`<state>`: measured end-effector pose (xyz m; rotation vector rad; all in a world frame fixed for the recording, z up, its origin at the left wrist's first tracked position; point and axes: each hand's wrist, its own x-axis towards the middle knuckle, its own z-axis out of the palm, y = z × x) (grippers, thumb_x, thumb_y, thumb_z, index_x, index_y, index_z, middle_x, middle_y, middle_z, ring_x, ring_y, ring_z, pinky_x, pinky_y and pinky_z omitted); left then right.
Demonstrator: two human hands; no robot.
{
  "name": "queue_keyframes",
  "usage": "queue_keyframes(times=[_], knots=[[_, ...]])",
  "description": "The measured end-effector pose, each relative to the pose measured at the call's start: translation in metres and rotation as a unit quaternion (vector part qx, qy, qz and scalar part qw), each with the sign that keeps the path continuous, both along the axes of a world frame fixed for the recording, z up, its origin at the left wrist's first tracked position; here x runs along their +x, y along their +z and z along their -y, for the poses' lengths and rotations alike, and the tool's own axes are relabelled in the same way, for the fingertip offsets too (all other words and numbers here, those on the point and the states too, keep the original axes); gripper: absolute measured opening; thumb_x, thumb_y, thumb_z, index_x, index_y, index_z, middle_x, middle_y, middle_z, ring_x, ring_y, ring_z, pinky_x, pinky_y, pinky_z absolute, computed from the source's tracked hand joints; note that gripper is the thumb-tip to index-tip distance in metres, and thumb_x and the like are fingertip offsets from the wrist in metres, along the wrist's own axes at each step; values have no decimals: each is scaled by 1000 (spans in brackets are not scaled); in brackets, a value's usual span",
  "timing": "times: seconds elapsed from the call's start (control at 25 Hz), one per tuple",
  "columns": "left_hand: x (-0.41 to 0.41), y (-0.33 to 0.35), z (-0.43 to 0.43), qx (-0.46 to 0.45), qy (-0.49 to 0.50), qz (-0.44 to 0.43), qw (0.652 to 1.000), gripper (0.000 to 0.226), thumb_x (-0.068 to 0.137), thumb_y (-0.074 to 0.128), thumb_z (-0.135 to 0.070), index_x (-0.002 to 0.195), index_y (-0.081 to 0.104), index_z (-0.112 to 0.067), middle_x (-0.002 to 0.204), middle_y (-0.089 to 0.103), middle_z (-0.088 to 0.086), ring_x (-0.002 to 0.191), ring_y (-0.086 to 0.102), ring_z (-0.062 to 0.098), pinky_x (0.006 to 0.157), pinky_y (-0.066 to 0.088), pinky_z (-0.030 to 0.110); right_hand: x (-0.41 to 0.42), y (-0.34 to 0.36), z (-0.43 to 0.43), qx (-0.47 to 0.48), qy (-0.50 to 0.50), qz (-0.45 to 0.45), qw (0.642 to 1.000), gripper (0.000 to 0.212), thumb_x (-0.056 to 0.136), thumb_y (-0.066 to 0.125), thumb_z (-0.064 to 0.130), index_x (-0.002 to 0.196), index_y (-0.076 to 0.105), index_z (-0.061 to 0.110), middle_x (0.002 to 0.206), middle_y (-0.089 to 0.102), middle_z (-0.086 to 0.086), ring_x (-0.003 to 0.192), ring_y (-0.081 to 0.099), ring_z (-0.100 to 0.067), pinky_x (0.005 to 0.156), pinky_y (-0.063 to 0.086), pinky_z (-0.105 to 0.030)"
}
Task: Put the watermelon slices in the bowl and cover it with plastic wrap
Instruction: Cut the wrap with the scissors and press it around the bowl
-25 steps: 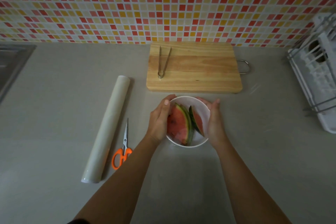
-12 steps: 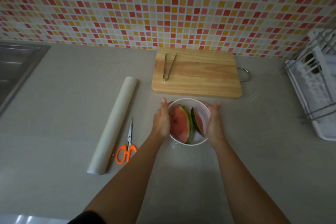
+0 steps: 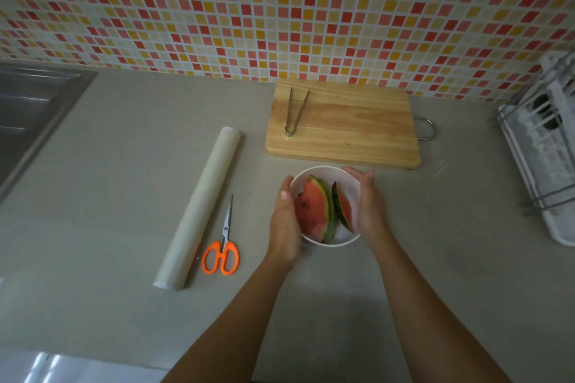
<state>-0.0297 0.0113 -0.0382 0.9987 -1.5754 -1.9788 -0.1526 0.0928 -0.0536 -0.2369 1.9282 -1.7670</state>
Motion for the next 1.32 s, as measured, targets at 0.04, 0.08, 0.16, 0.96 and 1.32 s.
queue_keyframes(times=[0.04,0.08,0.16,0.96,1.32], knots=[[-1,-1,1,-8,-2,11,1000,42,103,15,-37,136,41,-35,131,51,-9,116,50,1,87,40,5,1,-3,1,-11,-7,12,1000,69,65,27,91,98,68,47,121,65,-7,114,59,-23,104,42,-49],[-1,-2,5,-12,-9,28,999,39,102,14,-41,127,45,-43,124,55,-12,112,52,-1,87,42,8,1,-4,2,-19,-17,27,999,71,64,28,91,98,68,44,117,66,-8,112,60,-23,102,43,-49],[-1,-4,16,-34,-36,58,997,47,100,11,-47,119,54,-42,120,61,-7,113,56,7,95,45,24,3,-1,3,-17,-44,48,998,74,67,24,89,97,69,37,112,68,-8,108,62,-24,101,44,-48],[-5,-1,57,238,-18,31,971,63,97,17,-58,122,51,-11,107,65,11,100,61,23,78,49,36,54,24,-54,230,-107,-105,962,47,94,27,49,75,61,22,84,65,-1,80,58,-20,71,38,-24],[-35,3,74,7,-211,160,964,44,96,43,-43,93,77,-15,97,75,10,94,69,25,90,52,39,-30,26,-27,210,73,25,975,49,85,35,51,49,60,29,47,58,14,56,53,-6,67,38,-31]])
